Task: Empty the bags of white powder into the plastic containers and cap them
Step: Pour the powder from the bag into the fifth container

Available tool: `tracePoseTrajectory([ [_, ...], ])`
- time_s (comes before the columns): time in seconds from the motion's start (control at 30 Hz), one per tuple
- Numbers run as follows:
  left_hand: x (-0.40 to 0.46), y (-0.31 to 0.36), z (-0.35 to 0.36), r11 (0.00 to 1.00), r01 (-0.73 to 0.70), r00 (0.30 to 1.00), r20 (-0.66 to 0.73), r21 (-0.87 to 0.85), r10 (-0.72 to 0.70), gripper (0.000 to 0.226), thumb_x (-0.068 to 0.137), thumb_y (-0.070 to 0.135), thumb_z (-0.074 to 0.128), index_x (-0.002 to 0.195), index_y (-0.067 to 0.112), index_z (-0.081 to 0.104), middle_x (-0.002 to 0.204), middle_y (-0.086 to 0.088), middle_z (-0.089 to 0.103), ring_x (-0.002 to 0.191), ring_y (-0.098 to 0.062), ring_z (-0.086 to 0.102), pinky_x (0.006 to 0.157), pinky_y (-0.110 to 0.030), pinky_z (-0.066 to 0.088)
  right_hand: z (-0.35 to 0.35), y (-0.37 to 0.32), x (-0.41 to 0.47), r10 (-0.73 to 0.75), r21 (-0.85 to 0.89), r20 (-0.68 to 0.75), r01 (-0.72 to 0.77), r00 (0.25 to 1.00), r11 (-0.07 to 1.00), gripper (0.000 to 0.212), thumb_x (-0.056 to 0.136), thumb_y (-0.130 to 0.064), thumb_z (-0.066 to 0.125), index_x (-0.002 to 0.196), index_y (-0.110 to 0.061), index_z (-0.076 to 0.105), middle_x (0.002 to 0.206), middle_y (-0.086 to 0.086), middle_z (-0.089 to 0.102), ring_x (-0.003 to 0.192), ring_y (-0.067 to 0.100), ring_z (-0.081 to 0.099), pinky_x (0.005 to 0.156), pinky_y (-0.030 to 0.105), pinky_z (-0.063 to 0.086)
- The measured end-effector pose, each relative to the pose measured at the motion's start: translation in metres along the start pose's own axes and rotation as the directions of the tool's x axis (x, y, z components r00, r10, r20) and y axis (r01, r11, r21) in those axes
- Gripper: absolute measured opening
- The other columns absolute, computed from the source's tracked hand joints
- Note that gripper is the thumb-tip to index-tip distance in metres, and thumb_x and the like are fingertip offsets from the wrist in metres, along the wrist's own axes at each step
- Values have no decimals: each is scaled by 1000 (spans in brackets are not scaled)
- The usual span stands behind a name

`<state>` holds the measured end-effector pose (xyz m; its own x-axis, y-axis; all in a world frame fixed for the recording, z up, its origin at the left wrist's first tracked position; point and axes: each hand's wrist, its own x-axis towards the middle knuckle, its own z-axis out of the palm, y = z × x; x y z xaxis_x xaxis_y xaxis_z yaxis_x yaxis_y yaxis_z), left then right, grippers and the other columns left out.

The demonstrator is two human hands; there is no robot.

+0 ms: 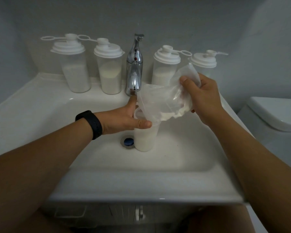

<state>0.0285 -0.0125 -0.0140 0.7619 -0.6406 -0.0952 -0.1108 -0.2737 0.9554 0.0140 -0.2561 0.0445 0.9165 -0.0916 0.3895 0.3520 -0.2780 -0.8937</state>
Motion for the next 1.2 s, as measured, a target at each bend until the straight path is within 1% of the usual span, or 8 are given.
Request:
tracePoseTrajectory([
  [0.13, 1, 0, 4, 976, 65, 998, 1, -210, -66, 103, 60, 51, 95, 134, 61, 24, 141, 25, 49, 131, -4, 56, 101, -38, 55, -1, 2, 2, 14, 5, -14, -14, 1000, 1000, 12, 101, -25, 62, 95, -19, 70, 63, -12, 66, 52, 6, 60, 40, 18, 39],
  [0.2, 1, 2, 4, 975, 63, 997, -38, -211, -72, 86, 74, 44, 84, 134, 63, 26, 144, 25, 48, 135, -9, 54, 105, -45, 53, -1, 4, 4, 18, 7, -13, -18, 1000, 1000, 13, 101, -25, 62, 95, -18, 70, 63, -11, 66, 51, 7, 59, 40, 19, 38],
  [0.3, 1, 4, 1, 980, 49, 995, -74, -192, -65, 77, 71, 52, 79, 131, 68, 33, 144, 26, 52, 133, -10, 56, 106, -54, 50, -1, 6, 5, 29, 1, -16, -29, 999, 1000, 14, 101, -27, 62, 98, -16, 71, 66, -9, 66, 53, 9, 60, 41, 20, 39],
  [0.43, 0, 5, 2, 987, 31, 991, -127, -159, -52, 61, 86, 45, 77, 131, 64, 39, 138, 26, 58, 129, -10, 60, 105, -55, 51, -2, 8, 6, 23, 15, -3, -23, 1000, 1000, 14, 100, -27, 62, 93, -18, 70, 64, -8, 65, 52, 11, 59, 40, 20, 38],
  [0.73, -1, 9, 6, 986, 13, 967, -248, -166, -55, 45, 81, 35, 70, 125, 27, 67, 123, 3, 74, 115, -18, 70, 97, -42, 58, -3, 9, 8, -1, -10, -32, 0, 999, 1000, 16, 101, -24, 62, 87, -21, 68, 59, -12, 64, 51, 10, 58, 39, 21, 39],
  [1.0, 0, 7, 2, 978, -9, 974, -222, -208, -38, 44, 83, 32, 66, 127, 23, 67, 123, 2, 74, 112, -17, 71, 91, -36, 60, -3, 13, 11, -29, -49, -121, 23, 992, 999, 16, 101, -23, 62, 89, -16, 69, 61, -17, 64, 56, 2, 61, 45, 21, 45],
  [1.13, 1, 7, 2, 973, -7, 978, -204, -232, -41, 37, 84, 33, 62, 120, 26, 67, 112, 9, 76, 104, -10, 71, 94, -38, 58, -4, 13, 14, -86, -107, -188, 66, 979, 992, 35, 97, -34, 63, 86, -1, 66, 69, 6, 61, 65, 17, 57, 56, 41, 51],
  [1.2, 1, 7, 2, 969, -2, 979, -200, -247, -49, 38, 83, 33, 62, 121, 26, 66, 114, 8, 75, 105, -11, 70, 97, -40, 57, -6, 12, 15, -126, -152, -212, 94, 969, 984, 45, 97, -36, 62, 83, 7, 60, 67, 8, 52, 63, 15, 47, 56, 36, 42],
])
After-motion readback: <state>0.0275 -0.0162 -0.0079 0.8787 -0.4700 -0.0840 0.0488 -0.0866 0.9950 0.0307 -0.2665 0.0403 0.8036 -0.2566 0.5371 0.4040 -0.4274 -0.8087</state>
